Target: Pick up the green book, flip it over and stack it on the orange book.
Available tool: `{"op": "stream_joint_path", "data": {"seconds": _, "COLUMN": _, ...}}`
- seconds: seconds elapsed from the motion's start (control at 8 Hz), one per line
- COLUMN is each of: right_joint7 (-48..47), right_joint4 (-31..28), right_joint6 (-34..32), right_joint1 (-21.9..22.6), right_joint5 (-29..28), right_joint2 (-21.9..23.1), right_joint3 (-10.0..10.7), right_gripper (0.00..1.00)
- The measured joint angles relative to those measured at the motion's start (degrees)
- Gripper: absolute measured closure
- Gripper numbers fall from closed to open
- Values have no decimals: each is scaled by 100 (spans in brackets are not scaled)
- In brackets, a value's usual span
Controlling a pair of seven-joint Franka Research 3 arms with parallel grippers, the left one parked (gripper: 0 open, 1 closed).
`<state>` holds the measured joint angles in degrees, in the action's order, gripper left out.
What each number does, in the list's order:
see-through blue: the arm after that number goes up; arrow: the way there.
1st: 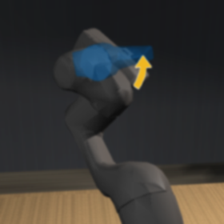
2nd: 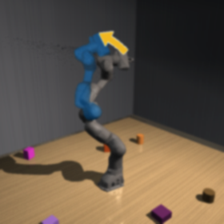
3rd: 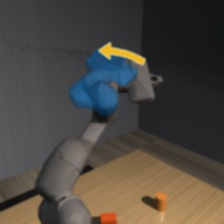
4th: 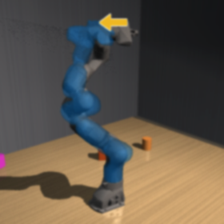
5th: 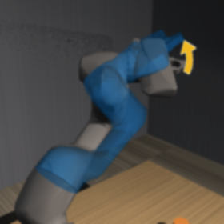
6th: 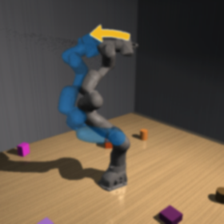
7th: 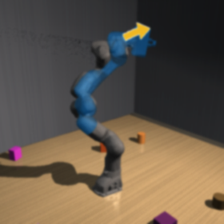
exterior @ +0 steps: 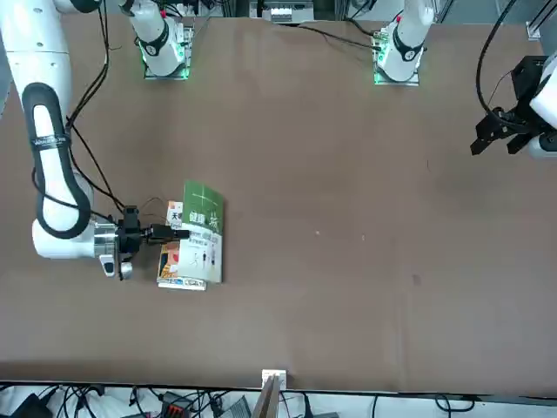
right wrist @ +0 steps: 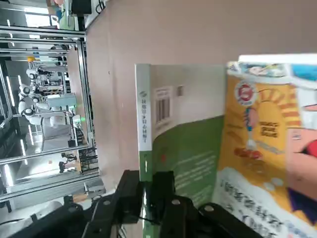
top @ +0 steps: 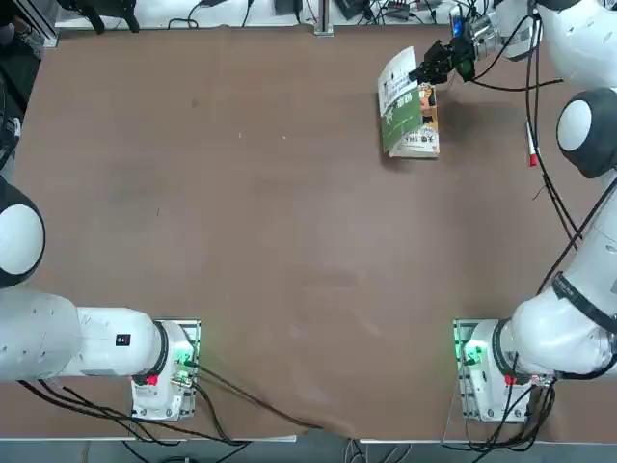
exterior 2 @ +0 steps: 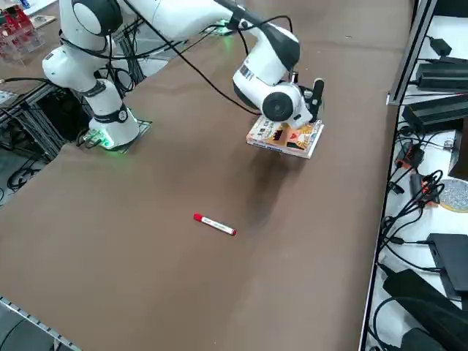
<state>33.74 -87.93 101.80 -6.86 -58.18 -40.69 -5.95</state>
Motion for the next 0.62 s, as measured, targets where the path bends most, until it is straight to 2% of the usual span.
{"op": "stream_joint_path", "data": {"seconds": 0.62, "right_joint7": 777, "right_joint4": -143, "right_joint6": 4, "right_joint1": -420, "right_joint5": 0, "right_joint2": -309, "right_joint3": 7, "right_gripper": 89}}
